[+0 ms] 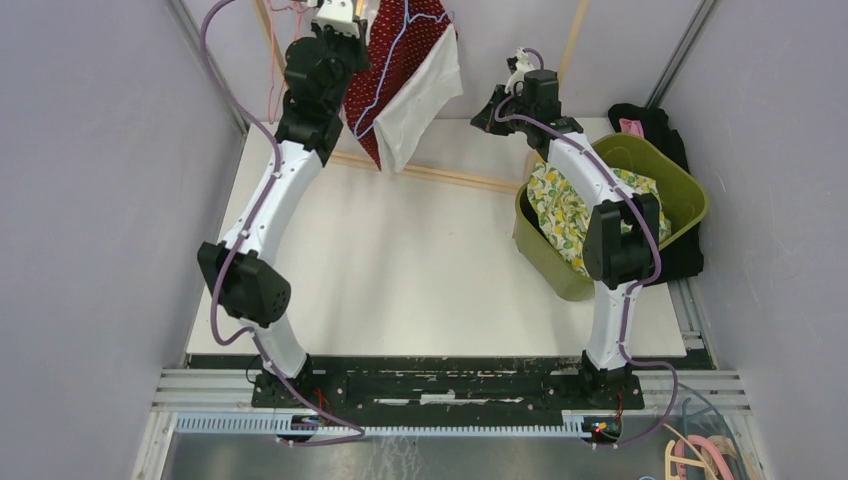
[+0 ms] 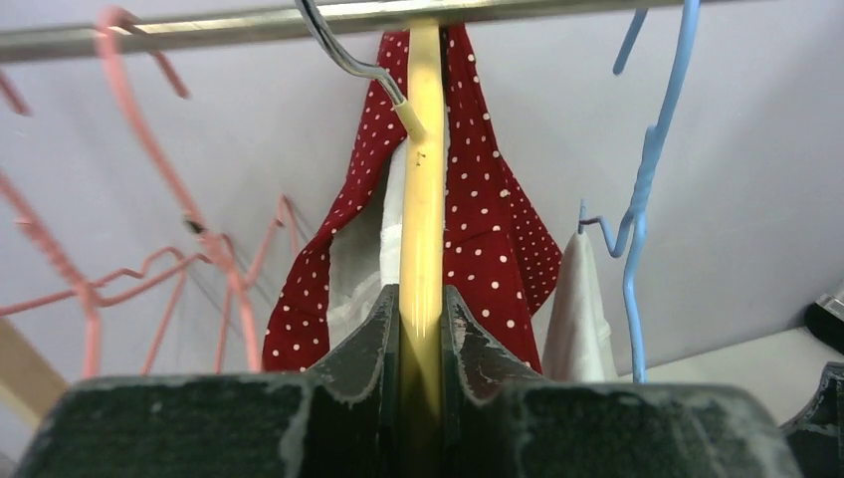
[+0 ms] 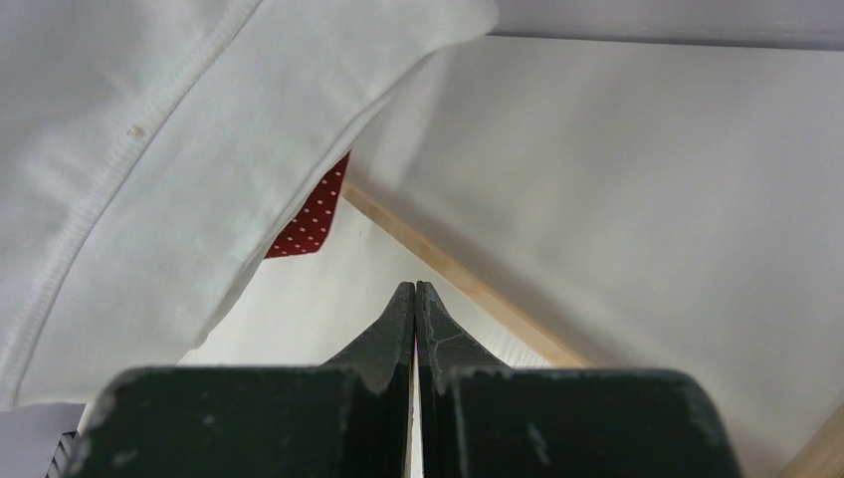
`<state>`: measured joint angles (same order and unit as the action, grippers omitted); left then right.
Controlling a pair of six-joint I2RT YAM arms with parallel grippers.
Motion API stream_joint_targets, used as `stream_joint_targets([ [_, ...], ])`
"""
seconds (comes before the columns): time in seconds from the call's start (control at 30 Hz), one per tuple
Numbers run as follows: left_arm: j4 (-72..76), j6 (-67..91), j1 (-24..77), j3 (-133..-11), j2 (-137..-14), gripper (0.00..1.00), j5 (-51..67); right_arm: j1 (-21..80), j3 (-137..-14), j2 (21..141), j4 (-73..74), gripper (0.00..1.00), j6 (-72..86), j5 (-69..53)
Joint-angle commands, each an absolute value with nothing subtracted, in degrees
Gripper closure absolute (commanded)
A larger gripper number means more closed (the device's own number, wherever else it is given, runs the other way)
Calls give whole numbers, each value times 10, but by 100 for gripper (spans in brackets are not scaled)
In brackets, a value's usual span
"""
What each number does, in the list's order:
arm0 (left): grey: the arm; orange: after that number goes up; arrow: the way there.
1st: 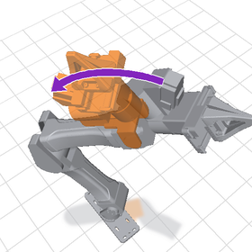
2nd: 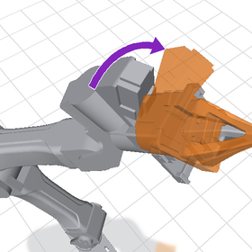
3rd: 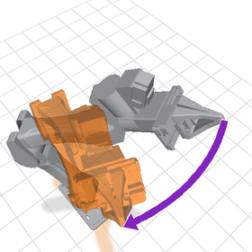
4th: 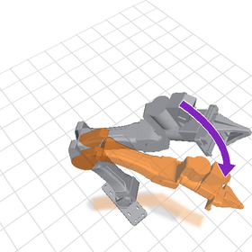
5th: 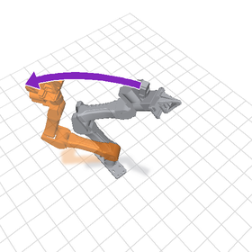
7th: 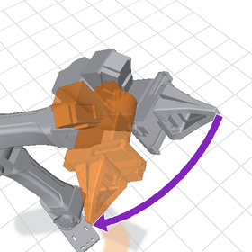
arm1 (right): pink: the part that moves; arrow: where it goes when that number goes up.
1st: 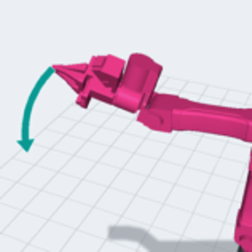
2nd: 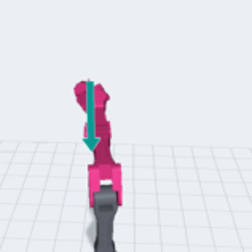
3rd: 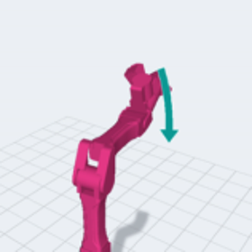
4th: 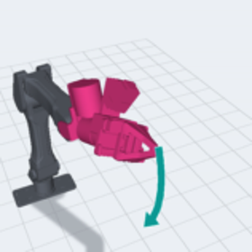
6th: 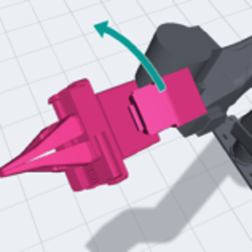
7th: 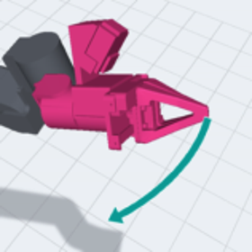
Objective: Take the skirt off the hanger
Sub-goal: Pick up the hanger from the clothesline.
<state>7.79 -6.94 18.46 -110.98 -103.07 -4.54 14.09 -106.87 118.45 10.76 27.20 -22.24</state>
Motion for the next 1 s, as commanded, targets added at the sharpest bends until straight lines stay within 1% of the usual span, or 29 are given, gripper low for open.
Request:
stream_joint_targets([
  [0.0, 257, -123, 174, -1080, -930, 97, -89, 130, -1070, 1172, 79, 98, 279, -229],
  [0.2, 205, -135, 174, -1058, -908, 97, -77, 130, -1067, 1162, 79, 98, 277, -230],
  [0.43, 141, -153, 174, -1006, -885, 97, -71, 130, -1041, 1145, 68, 98, 279, -235],
  [0.7, 60, -167, 175, -982, -886, 97, -68, 127, -1044, 1137, 69, 98, 277, -240],
  [0.97, -5, -178, 174, -918, -840, 97, -68, 127, -1044, 1128, 77, 98, 265, -245],
])
